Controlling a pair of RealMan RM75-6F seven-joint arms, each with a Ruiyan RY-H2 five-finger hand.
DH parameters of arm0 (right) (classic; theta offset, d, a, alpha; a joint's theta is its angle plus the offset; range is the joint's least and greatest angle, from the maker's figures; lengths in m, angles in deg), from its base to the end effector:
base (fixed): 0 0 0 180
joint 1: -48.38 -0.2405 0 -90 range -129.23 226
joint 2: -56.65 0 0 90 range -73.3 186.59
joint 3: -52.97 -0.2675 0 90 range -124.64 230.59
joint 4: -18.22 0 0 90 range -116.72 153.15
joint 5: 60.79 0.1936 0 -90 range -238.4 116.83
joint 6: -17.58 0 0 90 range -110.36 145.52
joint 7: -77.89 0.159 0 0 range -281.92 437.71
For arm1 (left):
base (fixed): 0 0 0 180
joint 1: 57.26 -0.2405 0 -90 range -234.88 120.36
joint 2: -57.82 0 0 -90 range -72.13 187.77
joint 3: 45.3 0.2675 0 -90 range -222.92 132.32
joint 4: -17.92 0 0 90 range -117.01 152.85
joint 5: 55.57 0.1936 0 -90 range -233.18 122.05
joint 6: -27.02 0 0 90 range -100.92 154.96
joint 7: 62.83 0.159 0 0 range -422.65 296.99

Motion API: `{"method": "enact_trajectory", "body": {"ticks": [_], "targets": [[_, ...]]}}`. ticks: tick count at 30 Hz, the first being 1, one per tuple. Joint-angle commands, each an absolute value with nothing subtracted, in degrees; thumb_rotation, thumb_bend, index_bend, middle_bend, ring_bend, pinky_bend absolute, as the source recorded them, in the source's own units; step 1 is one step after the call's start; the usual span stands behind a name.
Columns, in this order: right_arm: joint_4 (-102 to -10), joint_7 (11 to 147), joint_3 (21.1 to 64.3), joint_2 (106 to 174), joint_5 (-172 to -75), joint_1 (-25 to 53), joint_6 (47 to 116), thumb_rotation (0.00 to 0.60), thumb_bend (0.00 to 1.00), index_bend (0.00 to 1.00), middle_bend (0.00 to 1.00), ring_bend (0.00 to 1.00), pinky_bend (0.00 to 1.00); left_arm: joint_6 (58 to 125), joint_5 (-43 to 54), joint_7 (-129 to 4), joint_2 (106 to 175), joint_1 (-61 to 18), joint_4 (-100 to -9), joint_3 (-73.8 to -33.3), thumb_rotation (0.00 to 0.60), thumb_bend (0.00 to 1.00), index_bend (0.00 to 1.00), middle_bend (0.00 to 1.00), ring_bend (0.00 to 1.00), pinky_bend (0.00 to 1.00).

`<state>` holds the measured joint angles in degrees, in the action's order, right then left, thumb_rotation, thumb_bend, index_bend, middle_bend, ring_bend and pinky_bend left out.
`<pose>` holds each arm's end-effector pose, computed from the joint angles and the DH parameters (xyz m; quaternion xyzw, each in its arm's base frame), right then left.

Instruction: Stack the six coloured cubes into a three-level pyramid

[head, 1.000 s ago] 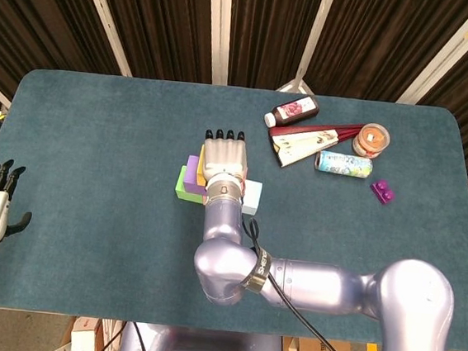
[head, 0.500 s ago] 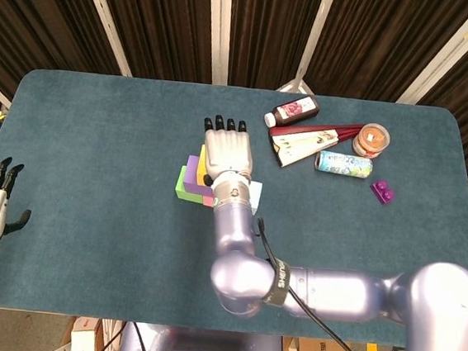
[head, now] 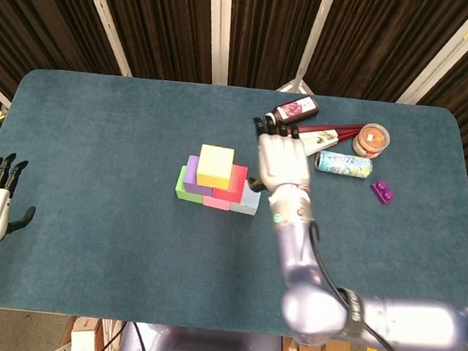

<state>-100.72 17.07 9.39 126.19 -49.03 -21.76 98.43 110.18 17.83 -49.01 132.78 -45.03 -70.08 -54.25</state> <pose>0.0309 -0.3859 0.1428 0.6401 -0.4763 0.3306 0.5041 -0.3103 0.2537 0.1451 -0.5592 -0.3613 -0.3673 0.6495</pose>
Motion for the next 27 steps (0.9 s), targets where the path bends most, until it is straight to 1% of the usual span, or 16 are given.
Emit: {"method": "enact_trajectory", "body": {"ticks": [1, 5, 12, 17, 27], "targets": [[-104.05, 20.45, 11.92, 123.34, -53.18, -18.37, 98.15, 0.6, 0.29, 0.0, 0.03, 0.0, 0.0, 110.31, 18.13, -49.54, 132.81, -45.08, -69.84, -54.3, 0.6, 0.37, 0.12, 0.0, 0.0, 0.0], [-106.53, 23.98, 14.65, 121.53, -57.99, -15.01, 98.16, 0.6, 0.29, 0.0, 0.03, 0.0, 0.0, 110.24, 18.44, -50.4, 132.81, -45.1, -69.54, -54.34, 0.6, 0.37, 0.12, 0.0, 0.0, 0.0], [-110.53, 32.15, 20.29, 117.65, -68.6, -6.73, 95.83, 0.6, 0.29, 0.0, 0.03, 0.0, 0.0, 110.34, 19.18, -51.35, 132.57, -45.22, -69.63, -54.22, 0.6, 0.37, 0.12, 0.0, 0.0, 0.0], [-111.8, 36.42, 23.91, 115.1, -75.19, -2.27, 94.01, 0.6, 0.29, 0.0, 0.03, 0.0, 0.0, 110.51, 19.45, -51.34, 132.73, -45.27, -69.66, -54.21, 0.6, 0.37, 0.12, 0.0, 0.0, 0.0], [-114.49, 41.15, 30.7, 113.57, -85.42, 3.58, 95.53, 0.6, 0.29, 0.0, 0.03, 0.0, 0.0, 110.57, 19.77, -50.99, 133.18, -45.26, -69.55, -54.13, 0.6, 0.37, 0.12, 0.0, 0.0, 0.0]]}}
